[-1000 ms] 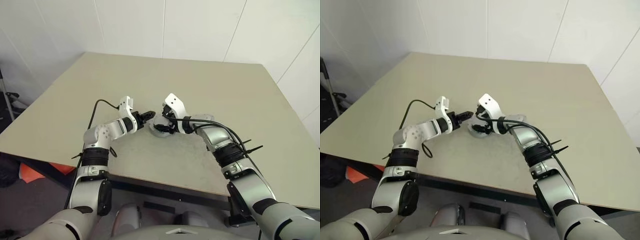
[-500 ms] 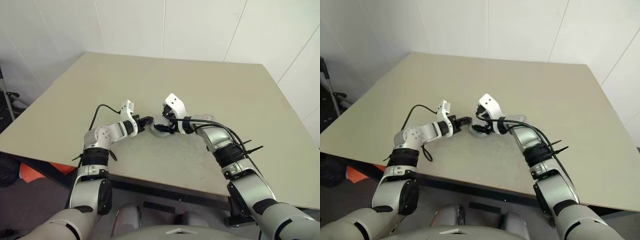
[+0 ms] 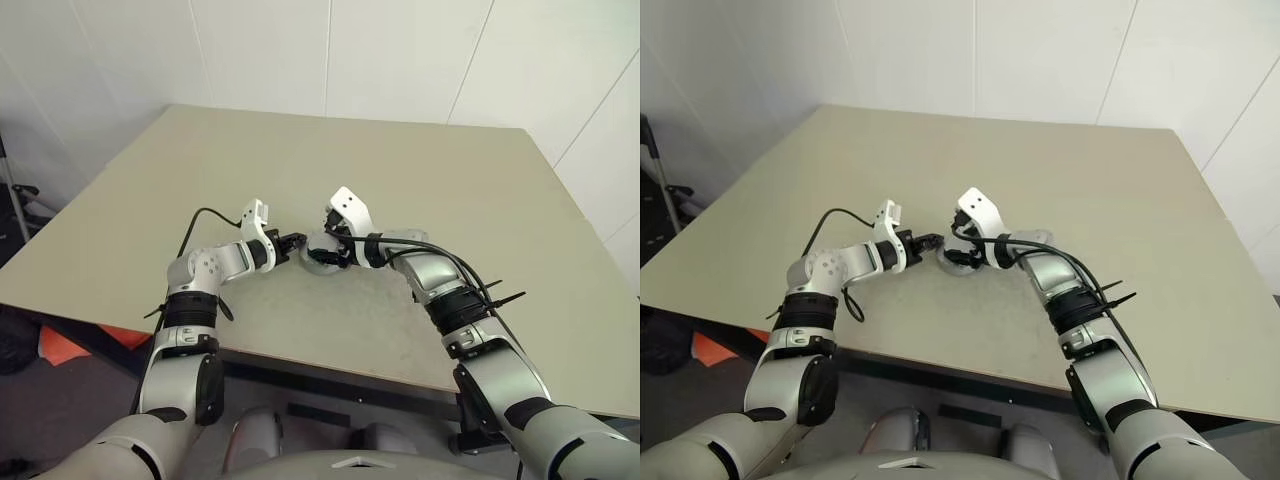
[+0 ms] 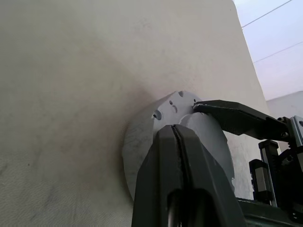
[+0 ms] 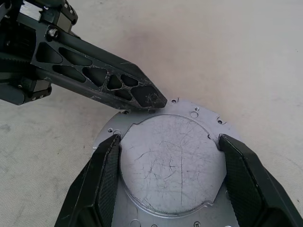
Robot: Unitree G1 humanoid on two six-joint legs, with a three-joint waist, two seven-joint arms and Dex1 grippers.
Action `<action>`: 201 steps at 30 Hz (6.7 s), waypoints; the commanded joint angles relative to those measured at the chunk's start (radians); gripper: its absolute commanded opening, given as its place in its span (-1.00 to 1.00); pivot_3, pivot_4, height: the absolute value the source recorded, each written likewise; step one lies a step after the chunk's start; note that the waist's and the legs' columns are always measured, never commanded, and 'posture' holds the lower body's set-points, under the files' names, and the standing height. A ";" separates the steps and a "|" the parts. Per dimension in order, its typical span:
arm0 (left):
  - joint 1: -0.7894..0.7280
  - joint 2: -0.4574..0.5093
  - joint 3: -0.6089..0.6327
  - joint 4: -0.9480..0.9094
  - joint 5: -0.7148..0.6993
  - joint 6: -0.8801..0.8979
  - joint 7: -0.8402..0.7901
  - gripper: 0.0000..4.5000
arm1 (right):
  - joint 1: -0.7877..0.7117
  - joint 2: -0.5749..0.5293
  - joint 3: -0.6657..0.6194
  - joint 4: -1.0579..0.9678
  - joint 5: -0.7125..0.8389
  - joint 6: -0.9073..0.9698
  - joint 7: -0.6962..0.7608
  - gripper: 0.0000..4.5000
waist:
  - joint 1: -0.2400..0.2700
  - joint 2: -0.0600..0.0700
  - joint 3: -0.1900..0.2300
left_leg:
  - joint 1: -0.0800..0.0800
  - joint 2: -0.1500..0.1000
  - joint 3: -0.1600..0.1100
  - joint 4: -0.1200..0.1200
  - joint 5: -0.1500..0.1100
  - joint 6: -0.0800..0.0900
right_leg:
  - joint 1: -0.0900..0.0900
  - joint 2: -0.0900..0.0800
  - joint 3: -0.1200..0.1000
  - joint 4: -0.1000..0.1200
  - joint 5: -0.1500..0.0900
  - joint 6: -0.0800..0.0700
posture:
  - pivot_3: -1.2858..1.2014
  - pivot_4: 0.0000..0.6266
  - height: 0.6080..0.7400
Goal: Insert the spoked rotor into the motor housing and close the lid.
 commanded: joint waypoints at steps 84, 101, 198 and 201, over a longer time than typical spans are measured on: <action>0.000 0.006 -0.039 0.001 0.002 0.056 -0.043 -1.00 | -0.081 -0.290 -0.350 -0.112 0.256 0.639 -0.008 0.99 | 0.026 -0.002 -0.004 | -0.007 -0.002 0.000 -0.006 0.000 0.001 | -0.002 0.000 -0.003 -0.008 0.003 -0.006 | 0.03 -1.00 1.00; 0.027 0.020 -0.056 -0.016 0.011 0.038 -0.046 -1.00 | -0.044 -0.141 -0.605 -0.145 0.429 0.966 -0.170 0.99 | 0.031 -0.002 -0.005 | -0.007 -0.001 0.000 -0.006 0.000 0.001 | -0.003 0.000 -0.004 -0.007 0.003 -0.006 | 0.03 -1.00 1.00; 0.134 0.067 0.242 -0.120 -0.227 -0.058 -0.055 -0.60 | -0.325 0.268 -1.063 0.207 0.803 0.602 -0.773 -0.09 | 0.026 -0.001 -0.005 | -0.027 -0.001 0.000 -0.008 0.003 -0.005 | -0.026 -0.001 -0.007 0.004 0.006 -0.001 | 0.03 -1.00 1.00; 0.135 0.062 0.262 -0.132 -0.274 -0.038 -0.050 -0.14 | -0.329 0.275 -1.058 0.191 0.836 0.616 -0.790 -0.09 | 0.026 -0.001 -0.005 | -0.027 -0.001 0.000 -0.007 0.003 -0.005 | -0.026 -0.001 -0.007 0.004 0.006 -0.001 | 0.03 -1.00 1.00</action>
